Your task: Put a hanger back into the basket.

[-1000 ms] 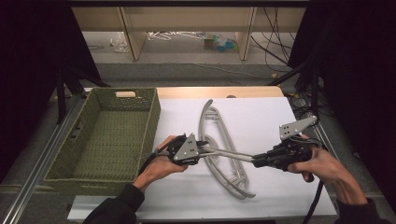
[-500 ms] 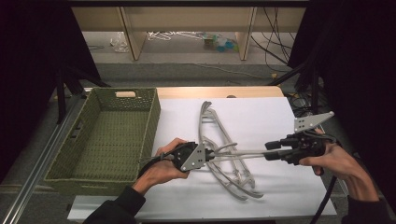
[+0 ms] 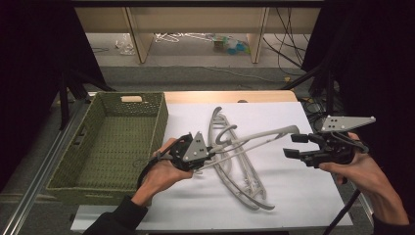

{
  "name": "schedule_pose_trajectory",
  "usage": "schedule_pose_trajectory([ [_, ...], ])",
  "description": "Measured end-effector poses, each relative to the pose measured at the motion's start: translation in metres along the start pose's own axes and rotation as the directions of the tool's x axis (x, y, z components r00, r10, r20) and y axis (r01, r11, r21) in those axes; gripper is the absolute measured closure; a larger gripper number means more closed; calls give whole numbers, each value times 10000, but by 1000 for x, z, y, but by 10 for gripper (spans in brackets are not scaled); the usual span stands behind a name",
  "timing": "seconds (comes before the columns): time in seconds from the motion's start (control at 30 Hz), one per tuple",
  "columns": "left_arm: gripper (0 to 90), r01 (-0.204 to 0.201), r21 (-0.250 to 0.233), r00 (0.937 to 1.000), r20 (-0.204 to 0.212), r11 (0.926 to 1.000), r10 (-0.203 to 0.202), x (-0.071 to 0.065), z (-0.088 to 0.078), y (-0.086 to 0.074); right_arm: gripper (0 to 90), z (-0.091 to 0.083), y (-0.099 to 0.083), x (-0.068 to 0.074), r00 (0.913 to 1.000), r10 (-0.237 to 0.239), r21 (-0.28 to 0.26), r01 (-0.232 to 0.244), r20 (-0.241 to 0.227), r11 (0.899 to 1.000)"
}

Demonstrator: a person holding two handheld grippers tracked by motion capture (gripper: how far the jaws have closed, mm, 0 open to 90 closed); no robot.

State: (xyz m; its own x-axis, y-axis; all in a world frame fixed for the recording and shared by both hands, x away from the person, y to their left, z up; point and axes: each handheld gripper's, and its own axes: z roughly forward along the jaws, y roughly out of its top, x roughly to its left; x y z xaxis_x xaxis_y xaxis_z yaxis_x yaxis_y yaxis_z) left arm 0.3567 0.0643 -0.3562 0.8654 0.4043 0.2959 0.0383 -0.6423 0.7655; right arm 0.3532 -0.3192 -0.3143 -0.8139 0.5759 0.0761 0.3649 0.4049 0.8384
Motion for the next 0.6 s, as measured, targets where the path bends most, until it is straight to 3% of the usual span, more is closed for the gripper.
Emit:
schedule_pose_trajectory([
  [0.1,796,708,-138,9975,-1,9974,-708,7,-10,2,387,7,-5,11,9997,-2,315,9,-224,9995],
  [0.17,796,1333,-128,9911,14,9910,-1333,15,-18,5,379,23,-16,21,9977,-18,764,70,-682,9971],
  [0.2,797,1723,-272,9850,56,9847,-1722,20,-24,8,377,25,-17,23,9973,8,846,54,-729,9964],
  [0.23,796,1723,-272,9850,56,9847,-1722,20,-24,8,377,25,-17,23,9973,8,846,54,-729,9964],
  [0.3,797,2260,-456,9741,162,9731,-2255,29,-35,13,375,35,-25,29,9952,-13,1010,112,-974,9948],
  [0.33,796,2314,-509,9728,240,9715,-2305,32,-40,14,374,37,-28,31,9939,-40,1024,154,-1106,9946],
  [0.5,797,3077,-1113,9515,375,9450,-3054,51,-76,24,364,43,-42,37,9910,29,1064,115,-1338,9943],
  [0.6,796,3122,-1314,9496,152,9409,-3130,65,-102,29,352,48,-49,37,9907,223,1121,-71,-1340,9937],
])
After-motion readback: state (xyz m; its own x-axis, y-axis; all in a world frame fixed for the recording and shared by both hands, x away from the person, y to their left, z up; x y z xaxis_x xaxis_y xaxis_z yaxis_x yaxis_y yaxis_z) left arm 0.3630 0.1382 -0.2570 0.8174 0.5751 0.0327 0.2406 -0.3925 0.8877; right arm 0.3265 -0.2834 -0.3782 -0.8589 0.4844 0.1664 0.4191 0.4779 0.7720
